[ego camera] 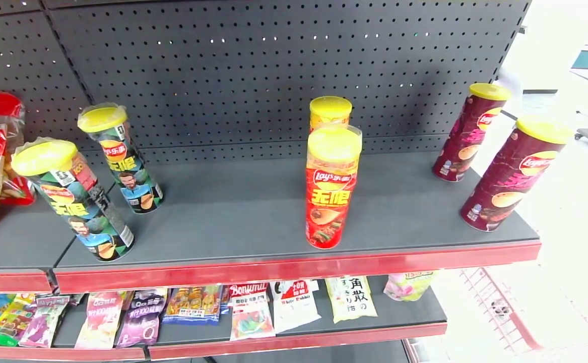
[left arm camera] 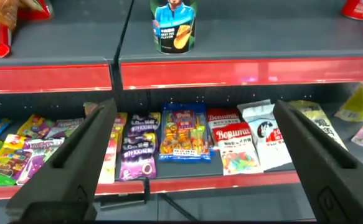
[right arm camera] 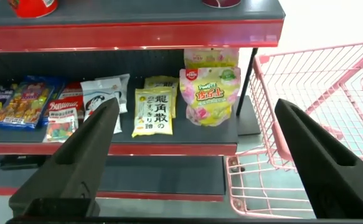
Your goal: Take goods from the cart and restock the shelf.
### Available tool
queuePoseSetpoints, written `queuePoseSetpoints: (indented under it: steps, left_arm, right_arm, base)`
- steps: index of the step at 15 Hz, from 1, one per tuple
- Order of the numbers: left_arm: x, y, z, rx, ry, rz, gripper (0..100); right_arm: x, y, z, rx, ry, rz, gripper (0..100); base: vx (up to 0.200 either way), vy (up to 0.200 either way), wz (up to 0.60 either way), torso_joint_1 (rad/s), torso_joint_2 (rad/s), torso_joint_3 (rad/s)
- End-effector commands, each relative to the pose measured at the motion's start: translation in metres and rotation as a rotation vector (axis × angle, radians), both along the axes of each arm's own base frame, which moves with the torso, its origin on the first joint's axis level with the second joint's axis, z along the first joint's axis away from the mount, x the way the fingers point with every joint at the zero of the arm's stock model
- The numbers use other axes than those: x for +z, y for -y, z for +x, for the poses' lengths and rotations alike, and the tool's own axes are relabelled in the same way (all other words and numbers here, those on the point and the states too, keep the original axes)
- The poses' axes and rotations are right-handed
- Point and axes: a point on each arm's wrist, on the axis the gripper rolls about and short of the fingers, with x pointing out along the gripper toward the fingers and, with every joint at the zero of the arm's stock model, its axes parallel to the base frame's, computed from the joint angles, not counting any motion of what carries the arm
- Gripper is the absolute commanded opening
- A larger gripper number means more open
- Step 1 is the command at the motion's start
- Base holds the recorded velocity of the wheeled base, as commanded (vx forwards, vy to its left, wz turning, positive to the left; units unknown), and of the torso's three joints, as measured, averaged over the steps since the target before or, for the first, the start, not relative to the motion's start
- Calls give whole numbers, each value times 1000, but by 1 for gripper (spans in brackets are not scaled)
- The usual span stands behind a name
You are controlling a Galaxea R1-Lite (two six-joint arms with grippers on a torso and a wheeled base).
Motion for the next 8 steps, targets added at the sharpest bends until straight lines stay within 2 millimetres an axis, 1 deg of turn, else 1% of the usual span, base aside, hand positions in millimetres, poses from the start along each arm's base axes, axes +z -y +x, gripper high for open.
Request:
queuePoseSetpoints:
  steps: [1, 8]
  left_arm:
    - [0, 0, 0, 0, 0, 0, 100]
    - [0, 0, 0, 0, 0, -2, 100]
  right_arm:
    - [0, 0, 0, 1, -2, 0, 100]
    - [0, 0, 0, -4, -2, -5, 100]
  base:
    - [0, 0, 0, 0, 0, 0]
    - [0, 0, 0, 0, 0, 0]
